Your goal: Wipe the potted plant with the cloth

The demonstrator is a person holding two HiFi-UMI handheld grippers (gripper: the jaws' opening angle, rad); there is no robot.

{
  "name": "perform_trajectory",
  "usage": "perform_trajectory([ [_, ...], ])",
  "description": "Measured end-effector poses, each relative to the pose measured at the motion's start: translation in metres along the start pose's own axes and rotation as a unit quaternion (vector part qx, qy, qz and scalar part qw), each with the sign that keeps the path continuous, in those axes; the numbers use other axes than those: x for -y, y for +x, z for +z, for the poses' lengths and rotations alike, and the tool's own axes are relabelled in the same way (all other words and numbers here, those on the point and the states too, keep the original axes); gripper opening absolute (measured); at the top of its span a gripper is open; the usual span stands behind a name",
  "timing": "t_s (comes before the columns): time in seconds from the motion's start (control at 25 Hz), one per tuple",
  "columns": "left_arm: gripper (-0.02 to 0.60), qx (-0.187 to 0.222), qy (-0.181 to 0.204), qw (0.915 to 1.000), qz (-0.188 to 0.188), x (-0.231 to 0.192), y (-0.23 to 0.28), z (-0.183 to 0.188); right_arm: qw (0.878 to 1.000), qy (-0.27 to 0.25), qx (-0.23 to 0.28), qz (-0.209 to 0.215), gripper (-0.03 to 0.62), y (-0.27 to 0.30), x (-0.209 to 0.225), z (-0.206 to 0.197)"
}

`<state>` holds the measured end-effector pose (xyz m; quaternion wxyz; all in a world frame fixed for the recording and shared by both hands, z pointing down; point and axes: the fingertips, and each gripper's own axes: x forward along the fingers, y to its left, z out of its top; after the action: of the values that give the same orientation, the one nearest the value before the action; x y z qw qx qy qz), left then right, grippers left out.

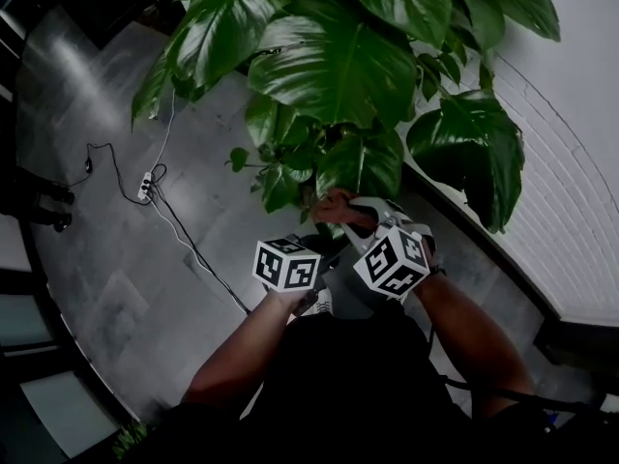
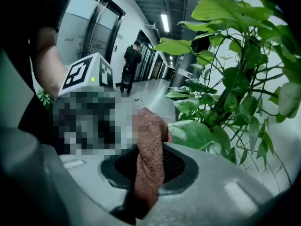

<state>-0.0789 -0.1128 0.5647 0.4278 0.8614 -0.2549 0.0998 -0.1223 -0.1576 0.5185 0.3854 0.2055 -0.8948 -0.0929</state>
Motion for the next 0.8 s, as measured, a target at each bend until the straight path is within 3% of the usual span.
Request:
perform_trajectory([
  [0.6, 0.018, -0.008, 0.031, 0.9994, 0.016, 0.001, -0.001, 0.000, 0.999, 0.026, 0.028, 0.033, 0.071, -0.037, -0.036, 0.005],
  [0.68, 0.018, -0.004, 0.022, 0.9997, 0.013, 0.001, -0.001, 0.000, 0.998, 0.030, 0.044, 0.013, 0.071, -0.046, -0.030, 0.010],
  [0.8, 0.018, -0.001, 0.025, 0.9996, 0.015, 0.000, 0.000, 0.004, 0.991, 0.057, 0.082, -0.090, 0.071, -0.066, 0.017, 0.014],
])
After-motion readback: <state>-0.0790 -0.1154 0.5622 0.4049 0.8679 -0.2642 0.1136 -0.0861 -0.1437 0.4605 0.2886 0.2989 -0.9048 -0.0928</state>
